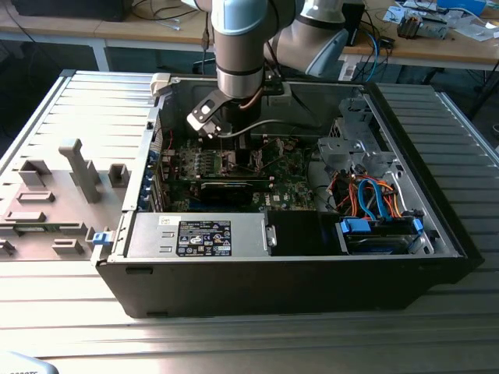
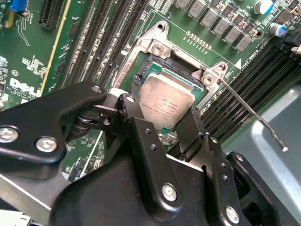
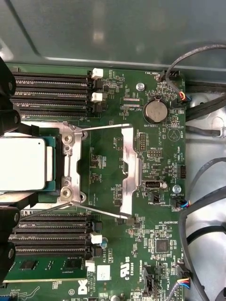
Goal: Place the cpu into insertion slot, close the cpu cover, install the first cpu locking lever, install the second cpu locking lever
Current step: 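Place the cpu into insertion slot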
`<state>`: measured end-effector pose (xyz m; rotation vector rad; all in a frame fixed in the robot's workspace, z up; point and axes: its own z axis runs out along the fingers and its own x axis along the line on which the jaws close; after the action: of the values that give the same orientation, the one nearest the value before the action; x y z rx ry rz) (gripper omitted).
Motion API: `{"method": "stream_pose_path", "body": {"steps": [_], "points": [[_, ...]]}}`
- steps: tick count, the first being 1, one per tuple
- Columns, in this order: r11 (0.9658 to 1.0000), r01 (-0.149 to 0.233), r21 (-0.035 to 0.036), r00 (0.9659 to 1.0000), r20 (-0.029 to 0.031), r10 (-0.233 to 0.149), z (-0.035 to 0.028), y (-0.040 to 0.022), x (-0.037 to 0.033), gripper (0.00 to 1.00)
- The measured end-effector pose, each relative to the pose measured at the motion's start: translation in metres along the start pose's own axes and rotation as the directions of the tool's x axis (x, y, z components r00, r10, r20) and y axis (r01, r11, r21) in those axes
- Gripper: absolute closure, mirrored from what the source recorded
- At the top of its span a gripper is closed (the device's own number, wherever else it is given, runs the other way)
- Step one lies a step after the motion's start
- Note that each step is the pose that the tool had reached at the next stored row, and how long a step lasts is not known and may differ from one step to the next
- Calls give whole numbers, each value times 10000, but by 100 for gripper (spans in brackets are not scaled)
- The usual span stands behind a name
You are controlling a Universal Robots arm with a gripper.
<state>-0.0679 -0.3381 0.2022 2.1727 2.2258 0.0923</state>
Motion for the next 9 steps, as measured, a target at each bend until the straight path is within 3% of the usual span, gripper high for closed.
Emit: {"method": "stream_pose_path", "body": {"steps": [9], "points": [[9999, -100, -1, 9999, 14, 100, 32, 11, 1, 46]]}}
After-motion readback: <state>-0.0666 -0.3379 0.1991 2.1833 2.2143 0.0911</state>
